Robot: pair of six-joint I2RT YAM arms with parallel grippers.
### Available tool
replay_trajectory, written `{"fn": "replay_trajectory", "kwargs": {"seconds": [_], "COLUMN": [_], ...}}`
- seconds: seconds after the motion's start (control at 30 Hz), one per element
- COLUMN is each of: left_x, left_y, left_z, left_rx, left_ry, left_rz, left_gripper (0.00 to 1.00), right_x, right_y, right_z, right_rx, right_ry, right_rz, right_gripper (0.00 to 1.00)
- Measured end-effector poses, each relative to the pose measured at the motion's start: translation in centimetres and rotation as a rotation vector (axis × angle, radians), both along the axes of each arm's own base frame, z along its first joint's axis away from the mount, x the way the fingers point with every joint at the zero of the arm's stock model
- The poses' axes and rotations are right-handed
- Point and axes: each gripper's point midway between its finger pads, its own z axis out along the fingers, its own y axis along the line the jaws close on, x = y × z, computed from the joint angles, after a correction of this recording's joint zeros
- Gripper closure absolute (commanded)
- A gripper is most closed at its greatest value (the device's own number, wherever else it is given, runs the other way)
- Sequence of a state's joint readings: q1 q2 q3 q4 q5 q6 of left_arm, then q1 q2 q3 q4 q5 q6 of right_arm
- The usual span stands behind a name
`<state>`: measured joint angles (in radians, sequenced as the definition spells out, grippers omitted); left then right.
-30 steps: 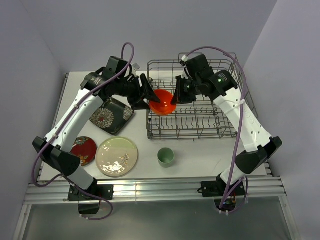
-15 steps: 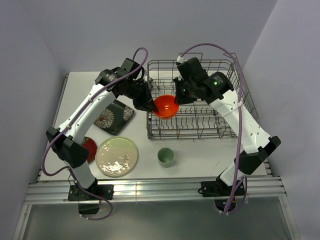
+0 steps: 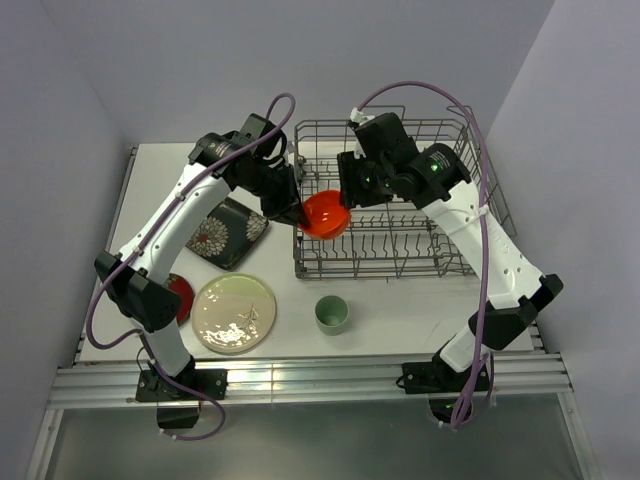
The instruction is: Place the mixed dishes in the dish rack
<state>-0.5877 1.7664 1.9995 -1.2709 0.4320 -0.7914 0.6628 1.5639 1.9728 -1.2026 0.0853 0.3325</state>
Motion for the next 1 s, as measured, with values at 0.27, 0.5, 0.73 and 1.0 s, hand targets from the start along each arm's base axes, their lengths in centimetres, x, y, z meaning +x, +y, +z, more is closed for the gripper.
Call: {"fn": "replay_trajectory", "kwargs": {"seconds": [0.27, 0.5, 0.73, 1.0], "left_x": [-1.0, -2.4, -5.9, -10.0], "left_y": [1.1, 1.4, 1.7, 2.6], "left_z": [-0.6, -1.3, -2.5, -2.7], "left_rx": [0.042, 0.060, 0.064, 0.015], "left_ry": [0.024, 0.050, 0.118, 0.205], "left_rz": [-0.034, -0.068, -0.126, -0.196], "left_gripper": [1.00, 1.00, 1.00, 1.00], "right_x": [-0.5, -6.2, -13.6, -18.4], "right_y": [-0.7, 3.0, 5.1, 7.0], "right_z": [0.4, 4.1, 4.6, 0.9], "right_rx": [-0.069, -0.038, -0.034, -0.185], "right_ry": [-0.055, -0.222, -0.315, -0.321], "right_rz": [0.002, 0.225, 0.513, 0.750], "right_gripper": [0.00, 0.01, 0.01, 0.02]}}
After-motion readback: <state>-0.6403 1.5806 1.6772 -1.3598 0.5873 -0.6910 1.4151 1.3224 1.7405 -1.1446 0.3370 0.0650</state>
